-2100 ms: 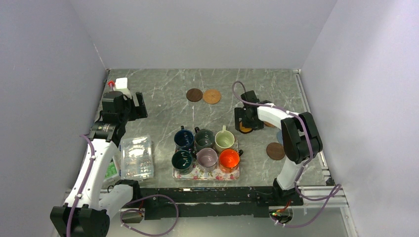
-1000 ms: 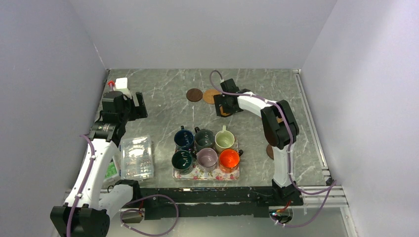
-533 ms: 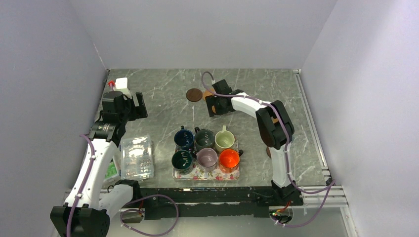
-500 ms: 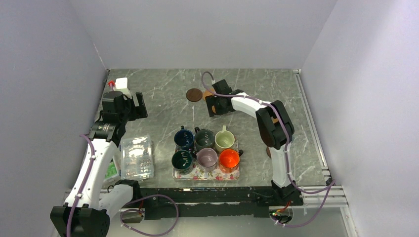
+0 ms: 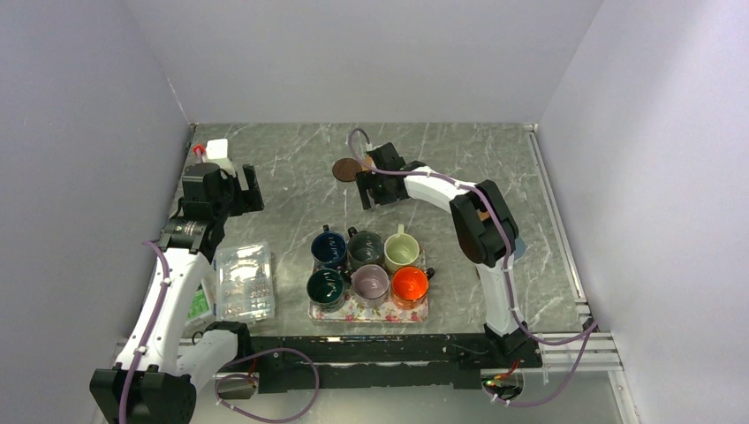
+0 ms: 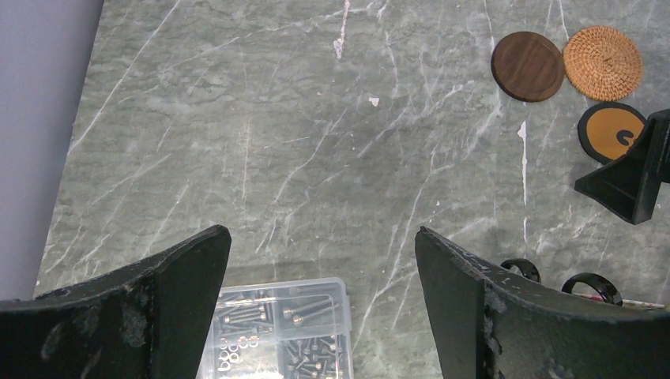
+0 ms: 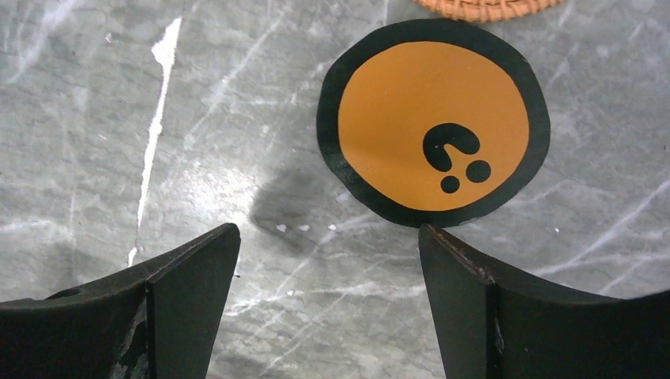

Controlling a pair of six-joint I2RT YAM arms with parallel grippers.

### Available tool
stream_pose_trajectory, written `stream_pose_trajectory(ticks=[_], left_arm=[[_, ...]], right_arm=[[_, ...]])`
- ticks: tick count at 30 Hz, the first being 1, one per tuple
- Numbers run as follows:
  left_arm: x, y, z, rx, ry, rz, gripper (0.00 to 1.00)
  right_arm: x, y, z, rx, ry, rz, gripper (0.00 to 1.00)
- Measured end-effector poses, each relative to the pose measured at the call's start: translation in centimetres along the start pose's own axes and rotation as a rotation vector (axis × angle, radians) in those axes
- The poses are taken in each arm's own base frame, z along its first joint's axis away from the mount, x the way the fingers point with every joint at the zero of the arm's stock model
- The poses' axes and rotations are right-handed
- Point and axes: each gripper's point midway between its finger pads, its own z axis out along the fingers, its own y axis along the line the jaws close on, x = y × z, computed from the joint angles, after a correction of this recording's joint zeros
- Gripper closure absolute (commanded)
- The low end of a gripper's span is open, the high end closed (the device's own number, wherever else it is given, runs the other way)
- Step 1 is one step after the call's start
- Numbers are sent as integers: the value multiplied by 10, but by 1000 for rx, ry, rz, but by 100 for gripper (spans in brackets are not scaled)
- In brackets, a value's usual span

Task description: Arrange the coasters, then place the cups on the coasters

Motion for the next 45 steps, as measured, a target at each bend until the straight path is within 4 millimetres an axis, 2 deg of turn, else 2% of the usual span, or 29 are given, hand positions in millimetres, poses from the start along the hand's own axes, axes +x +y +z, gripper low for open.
stream_pose_trajectory(ticks=[16,25,32,40,45], left_arm=[[0,0,0,0,0,0,6],[0,0,0,0,0,0,6],[0,0,0,0,0,0,6],[0,0,0,0,0,0,6],[0,0,0,0,0,0,6]], right_arm=[[-10,25,8,-53,-32,-11,13],[-6,26,3,-50,-29,12,6],[9,4,-11,-18,6,59,4],[4,-42,-16,4,-8,155,4],[-2,-56,-17,1,-21,185,4]])
